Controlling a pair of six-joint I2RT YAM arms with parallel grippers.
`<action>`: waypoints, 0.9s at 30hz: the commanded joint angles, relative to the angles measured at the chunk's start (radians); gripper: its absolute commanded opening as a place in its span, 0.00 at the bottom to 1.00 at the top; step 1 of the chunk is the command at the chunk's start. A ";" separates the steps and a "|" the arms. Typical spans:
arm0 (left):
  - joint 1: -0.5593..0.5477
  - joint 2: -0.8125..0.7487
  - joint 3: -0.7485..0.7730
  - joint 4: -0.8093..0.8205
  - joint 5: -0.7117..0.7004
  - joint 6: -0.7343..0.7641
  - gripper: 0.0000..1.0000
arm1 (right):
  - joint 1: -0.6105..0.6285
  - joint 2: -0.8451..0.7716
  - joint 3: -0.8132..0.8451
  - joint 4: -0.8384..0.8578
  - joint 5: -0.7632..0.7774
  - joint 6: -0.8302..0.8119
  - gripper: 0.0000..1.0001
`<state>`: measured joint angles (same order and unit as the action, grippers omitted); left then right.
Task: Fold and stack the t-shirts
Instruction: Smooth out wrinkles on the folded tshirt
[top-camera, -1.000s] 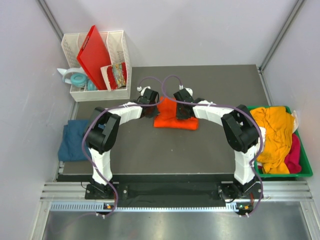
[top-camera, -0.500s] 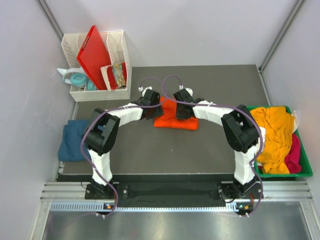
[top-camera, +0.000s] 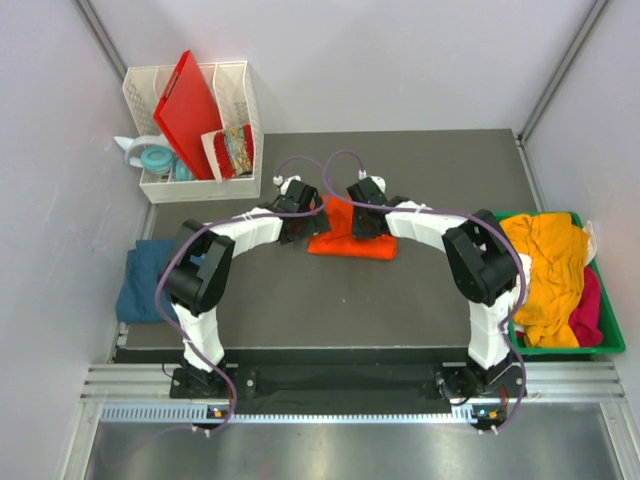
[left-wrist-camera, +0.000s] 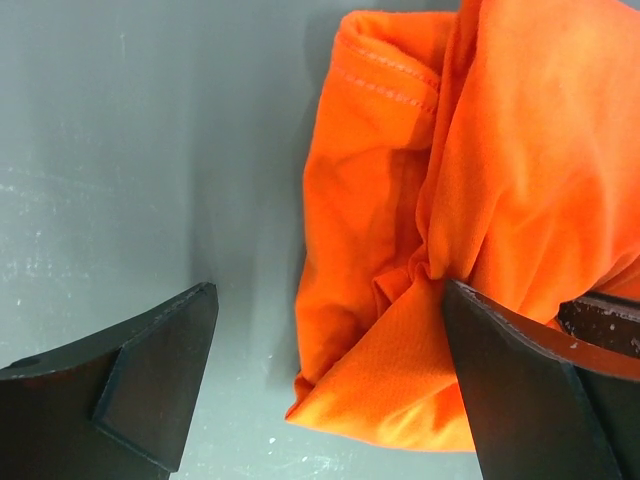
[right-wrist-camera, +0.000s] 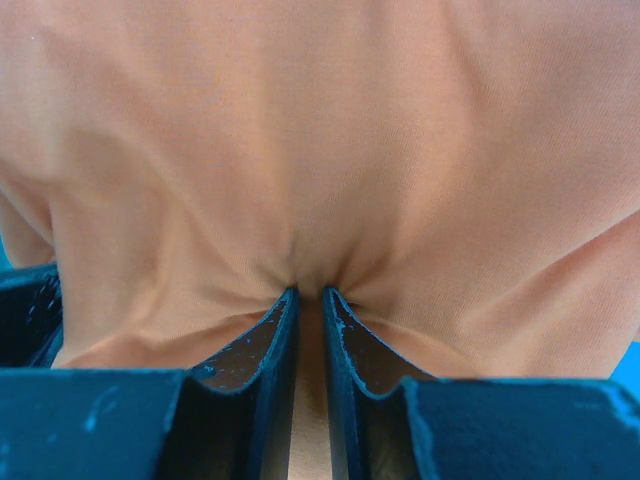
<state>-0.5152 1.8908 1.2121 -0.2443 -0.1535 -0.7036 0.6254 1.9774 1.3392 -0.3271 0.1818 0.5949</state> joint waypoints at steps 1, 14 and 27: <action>0.003 -0.114 -0.109 0.013 0.008 -0.023 0.99 | 0.028 -0.015 -0.020 -0.027 -0.041 0.008 0.17; 0.050 -0.257 -0.066 -0.092 -0.215 -0.040 0.96 | 0.028 -0.006 -0.031 -0.020 -0.039 0.011 0.17; -0.008 -0.142 0.013 0.123 0.293 -0.033 0.00 | 0.027 -0.012 -0.057 -0.009 -0.038 0.014 0.05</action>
<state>-0.4908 1.6806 1.1751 -0.1837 -0.0154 -0.7383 0.6258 1.9663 1.3087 -0.2893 0.1829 0.5987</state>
